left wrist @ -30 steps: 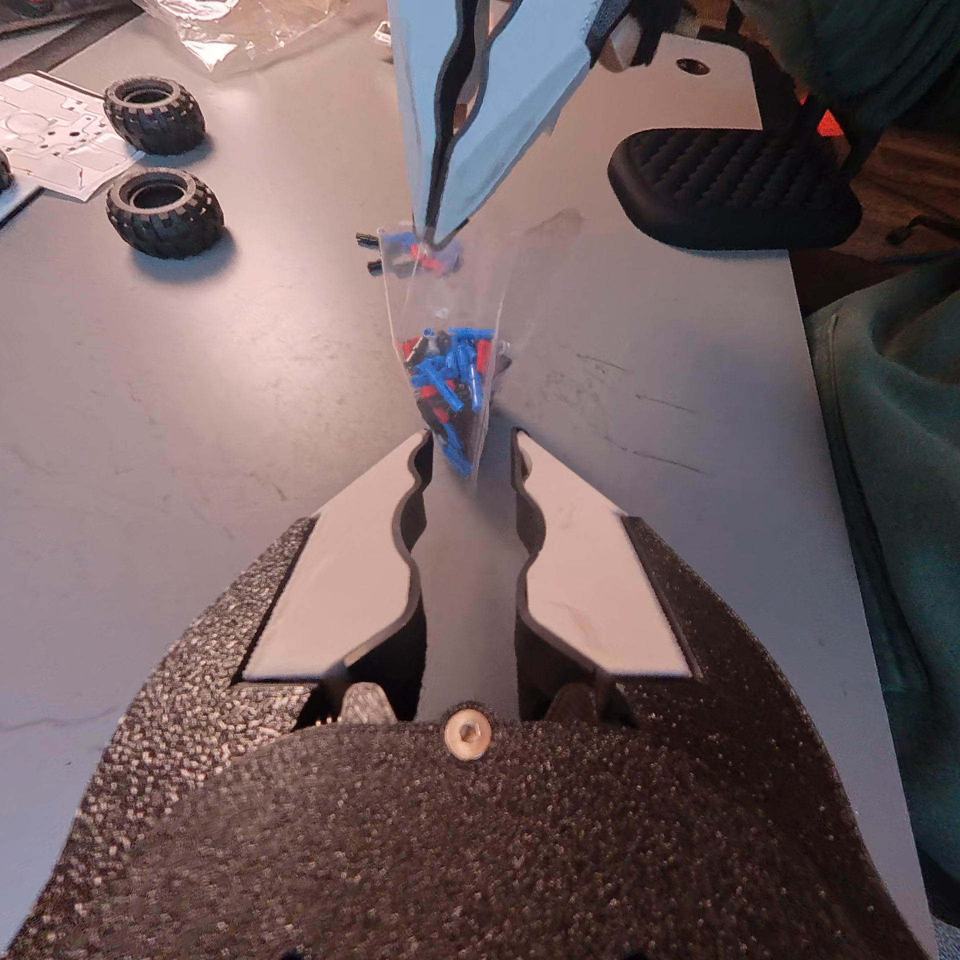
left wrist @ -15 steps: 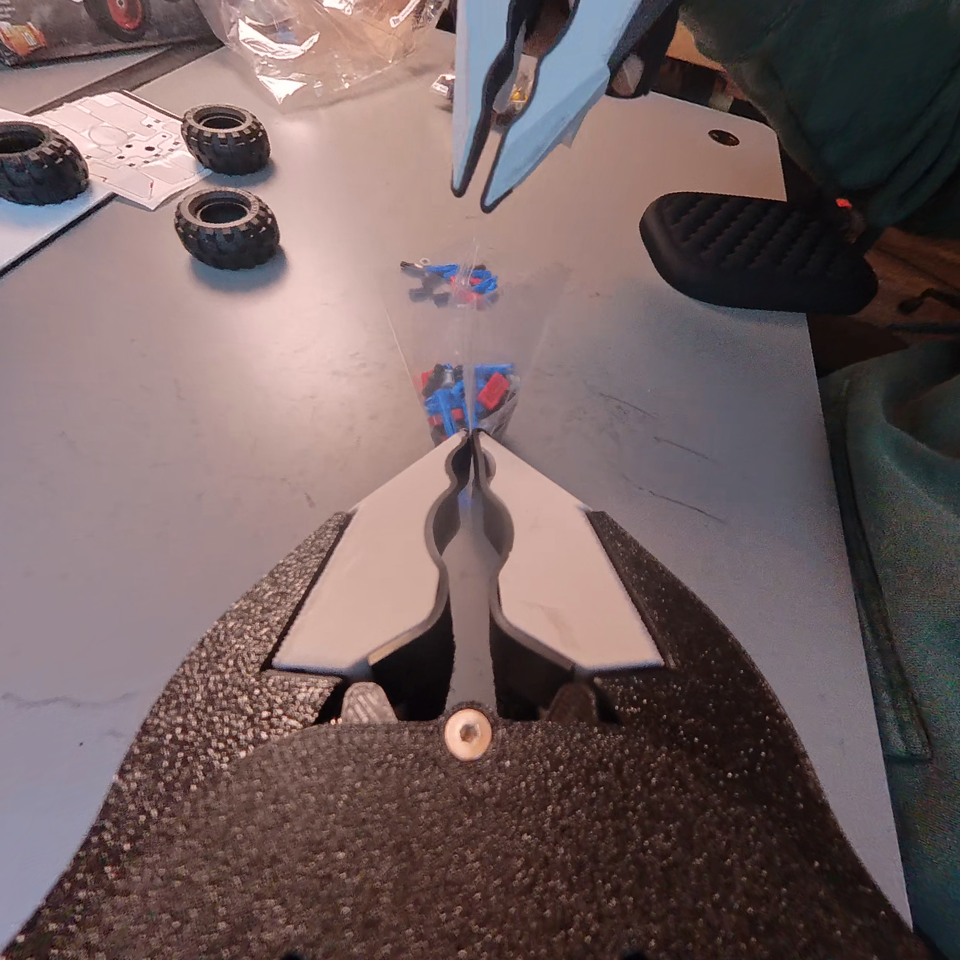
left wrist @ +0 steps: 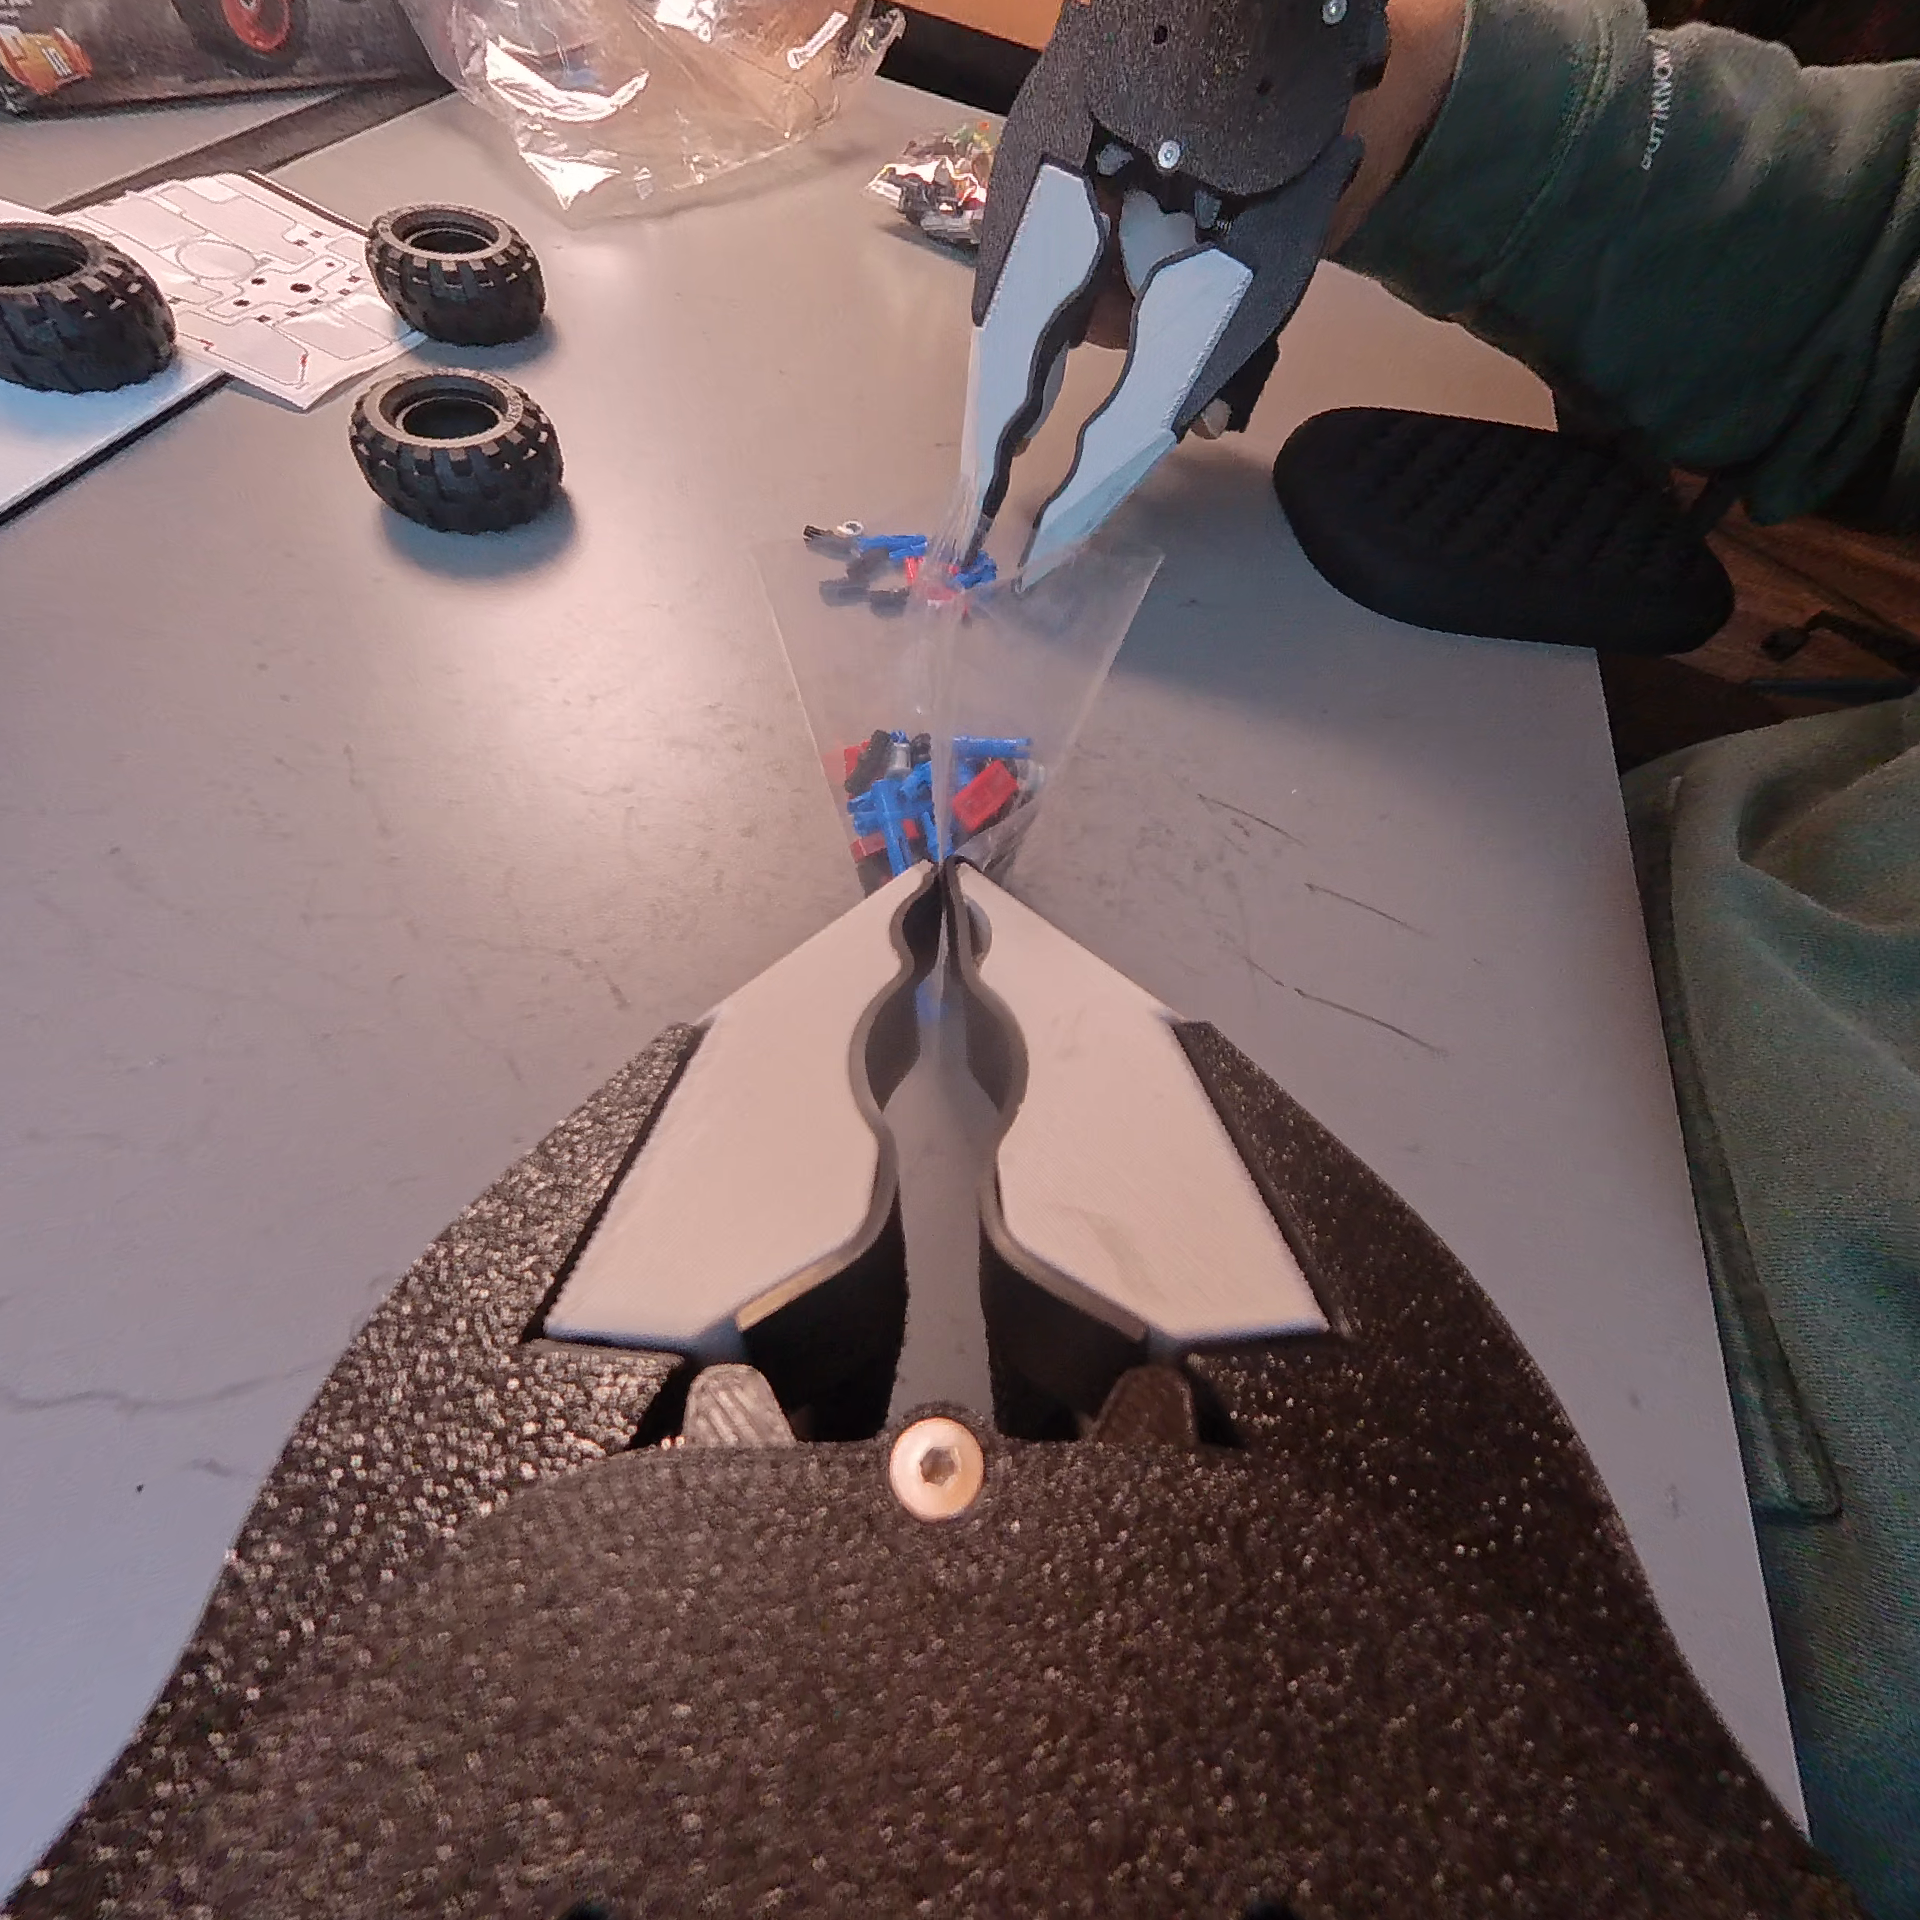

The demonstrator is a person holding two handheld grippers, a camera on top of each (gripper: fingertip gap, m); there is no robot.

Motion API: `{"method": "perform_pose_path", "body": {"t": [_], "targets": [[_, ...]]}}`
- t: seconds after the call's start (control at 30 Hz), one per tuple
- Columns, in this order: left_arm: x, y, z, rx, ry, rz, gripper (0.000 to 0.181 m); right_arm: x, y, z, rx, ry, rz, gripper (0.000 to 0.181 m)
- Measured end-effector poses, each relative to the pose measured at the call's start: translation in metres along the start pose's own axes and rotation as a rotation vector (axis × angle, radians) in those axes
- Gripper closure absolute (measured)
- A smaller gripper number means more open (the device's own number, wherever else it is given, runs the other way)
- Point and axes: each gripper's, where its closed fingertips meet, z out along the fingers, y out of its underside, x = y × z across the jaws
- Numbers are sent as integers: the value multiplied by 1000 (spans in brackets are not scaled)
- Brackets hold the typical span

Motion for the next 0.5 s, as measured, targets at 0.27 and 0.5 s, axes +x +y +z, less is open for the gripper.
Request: {"method": "perform_pose_path", "body": {"t": [0.27,0.5], "targets": [[2,0,0,-4,6,10,181,0,2,2,3,13,33,167],[2,1,0,-5,3,11,181,-3,-2,5,28,-7,46,173]]}}
